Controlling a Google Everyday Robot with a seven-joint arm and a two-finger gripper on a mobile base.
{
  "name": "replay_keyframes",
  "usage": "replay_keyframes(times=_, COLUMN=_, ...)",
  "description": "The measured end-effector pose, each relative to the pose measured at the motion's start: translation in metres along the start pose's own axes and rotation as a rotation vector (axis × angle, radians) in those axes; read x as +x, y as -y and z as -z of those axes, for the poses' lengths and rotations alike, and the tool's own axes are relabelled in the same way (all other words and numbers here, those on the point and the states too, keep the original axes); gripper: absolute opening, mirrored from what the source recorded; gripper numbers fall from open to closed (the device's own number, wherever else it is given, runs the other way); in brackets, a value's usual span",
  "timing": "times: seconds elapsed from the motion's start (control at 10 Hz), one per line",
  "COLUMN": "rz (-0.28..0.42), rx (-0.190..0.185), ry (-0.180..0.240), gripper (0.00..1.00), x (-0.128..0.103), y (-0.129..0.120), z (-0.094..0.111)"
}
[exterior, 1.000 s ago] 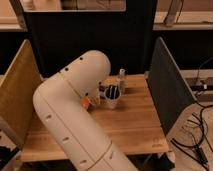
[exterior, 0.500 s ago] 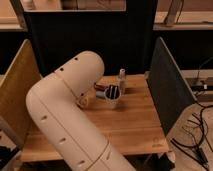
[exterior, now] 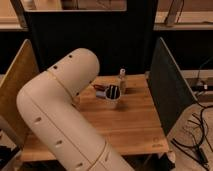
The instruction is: Push the ceramic bowl across the table
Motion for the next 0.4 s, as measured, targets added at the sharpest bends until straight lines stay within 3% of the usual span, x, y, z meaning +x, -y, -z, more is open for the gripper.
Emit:
replay_keyframes(times=0.1, rz=-0.089, rx=-0.030, ry=0.076, gripper=0.00, x=-0.009, y=0.030, z=0.034)
replay_keyframes(times=0.2, rz=-0.148, rx=-0.050, ry=0.126, gripper=0.00, x=-0.012, y=0.054, z=0.056)
replay_keyframes(times=0.4, rz=-0.276, rx=-0.101, ry=0.198, gripper=0.00, x=-0.003, y=0.104, z=0.091)
